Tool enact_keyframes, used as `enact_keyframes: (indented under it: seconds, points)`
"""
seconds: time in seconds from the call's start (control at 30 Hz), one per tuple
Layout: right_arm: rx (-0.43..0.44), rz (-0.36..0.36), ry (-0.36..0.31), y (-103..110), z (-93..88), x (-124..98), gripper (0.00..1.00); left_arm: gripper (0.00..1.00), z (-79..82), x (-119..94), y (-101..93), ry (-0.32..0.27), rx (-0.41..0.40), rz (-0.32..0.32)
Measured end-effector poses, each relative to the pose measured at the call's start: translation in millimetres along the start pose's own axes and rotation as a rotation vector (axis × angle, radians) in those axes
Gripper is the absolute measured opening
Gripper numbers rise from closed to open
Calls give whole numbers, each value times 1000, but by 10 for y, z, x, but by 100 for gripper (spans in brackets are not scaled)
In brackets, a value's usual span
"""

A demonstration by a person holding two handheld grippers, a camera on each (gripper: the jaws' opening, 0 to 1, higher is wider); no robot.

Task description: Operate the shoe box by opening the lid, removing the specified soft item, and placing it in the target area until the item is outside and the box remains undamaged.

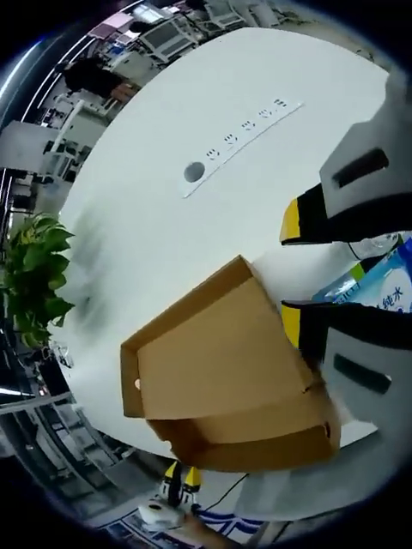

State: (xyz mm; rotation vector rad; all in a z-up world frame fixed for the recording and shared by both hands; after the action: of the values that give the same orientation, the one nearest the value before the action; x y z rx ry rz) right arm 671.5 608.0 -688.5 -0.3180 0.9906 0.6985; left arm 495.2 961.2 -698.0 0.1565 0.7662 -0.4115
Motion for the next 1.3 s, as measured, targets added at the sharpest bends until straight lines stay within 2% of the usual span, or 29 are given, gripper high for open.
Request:
enact_keyframes:
  seconds: [0.27, 0.43, 0.6, 0.77, 0.83, 1.1, 1.3]
  points:
    - [198, 17, -53, -1, 104, 191, 23, 3, -6, 79, 55, 10, -31, 25]
    - [236, 17, -44, 2, 68, 296, 22, 2, -35, 84, 65, 8, -67, 16]
    - [323, 13, -39, -12, 42, 409, 18, 2, -43, 82, 58, 1, -103, 4]
    - [360, 3, -26, -16, 13, 492, 10, 2, -50, 90, 55, -1, -105, -2]
    - [381, 3, -23, -15, 11, 521, 3, 2, -52, 92, 56, -5, -111, -4]
    - [409, -14, -26, -13, 20, 494, 1, 1, -52, 99, 53, -14, -118, -4]
    - [461, -13, -58, -58, 64, 419, 0, 1, -50, 103, 51, -16, -127, -4]
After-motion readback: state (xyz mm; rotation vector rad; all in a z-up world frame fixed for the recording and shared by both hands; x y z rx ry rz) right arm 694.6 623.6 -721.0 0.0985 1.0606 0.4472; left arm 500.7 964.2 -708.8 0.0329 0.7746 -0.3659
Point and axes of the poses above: the point that each gripper's makers call its tool centre point, and the gripper's own axes: x roughly forward along the fingers, y roughly to its left, z roughly out of its top, the point moved 1 cm from there along -x, roughly backward along the fingers, and after that the axes turned 2 degrees about x, right-handed, at the moved point
